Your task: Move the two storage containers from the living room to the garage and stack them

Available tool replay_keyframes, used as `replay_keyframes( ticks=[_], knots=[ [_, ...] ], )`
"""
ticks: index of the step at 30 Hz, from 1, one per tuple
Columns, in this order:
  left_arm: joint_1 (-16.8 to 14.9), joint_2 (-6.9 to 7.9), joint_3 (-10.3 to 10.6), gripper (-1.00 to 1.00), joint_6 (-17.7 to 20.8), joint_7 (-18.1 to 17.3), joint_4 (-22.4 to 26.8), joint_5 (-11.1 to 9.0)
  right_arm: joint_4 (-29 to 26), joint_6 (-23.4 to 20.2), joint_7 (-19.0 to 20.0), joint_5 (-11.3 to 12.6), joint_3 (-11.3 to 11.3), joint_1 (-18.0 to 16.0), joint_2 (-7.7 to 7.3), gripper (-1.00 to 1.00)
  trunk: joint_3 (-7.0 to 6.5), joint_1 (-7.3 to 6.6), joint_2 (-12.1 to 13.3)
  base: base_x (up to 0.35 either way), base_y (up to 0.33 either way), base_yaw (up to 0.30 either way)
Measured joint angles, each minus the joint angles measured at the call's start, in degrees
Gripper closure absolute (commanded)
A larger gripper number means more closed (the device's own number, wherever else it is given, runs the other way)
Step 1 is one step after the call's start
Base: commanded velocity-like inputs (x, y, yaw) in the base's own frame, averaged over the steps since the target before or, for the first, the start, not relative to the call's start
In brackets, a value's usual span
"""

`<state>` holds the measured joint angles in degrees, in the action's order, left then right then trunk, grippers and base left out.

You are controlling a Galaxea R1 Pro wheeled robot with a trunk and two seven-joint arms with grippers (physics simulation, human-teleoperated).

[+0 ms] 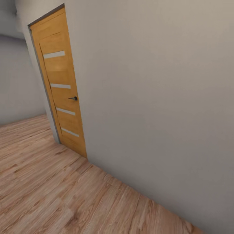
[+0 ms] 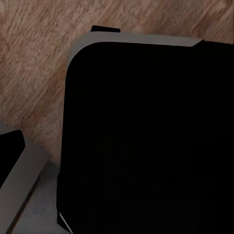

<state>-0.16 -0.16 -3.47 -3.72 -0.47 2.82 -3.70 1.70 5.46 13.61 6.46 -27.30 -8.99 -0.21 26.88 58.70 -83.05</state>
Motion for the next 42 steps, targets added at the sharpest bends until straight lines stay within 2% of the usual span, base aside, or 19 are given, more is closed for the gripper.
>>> replay_keyframes(
  ticks=[9, 30, 42],
  knots=[
    [0.0, 0.04, -0.1, -1.00, 0.0, 0.0, 0.0, -0.1, 0.0, 0.0, 0.0, 0.0, 0.0, 0.0, 0.02, -1.00, 0.00, 0.02, 0.0, 0.166, 0.000, 0.272],
    [0.0, 0.09, -0.1, -1.00, 0.0, 0.1, 0.0, -0.1, 0.0, 0.0, 0.0, 0.0, 0.0, 0.0, 0.03, -1.00, 0.00, 0.03, 0.0, 0.006, 0.000, 0.274],
    [0.0, 0.06, -0.1, -1.00, 0.0, 0.1, 0.0, -0.2, 0.0, 0.0, 0.0, 0.0, 0.0, 0.0, 0.03, -1.00, 0.00, 0.00, 0.0, 0.303, 0.000, 0.275]
  ],
)
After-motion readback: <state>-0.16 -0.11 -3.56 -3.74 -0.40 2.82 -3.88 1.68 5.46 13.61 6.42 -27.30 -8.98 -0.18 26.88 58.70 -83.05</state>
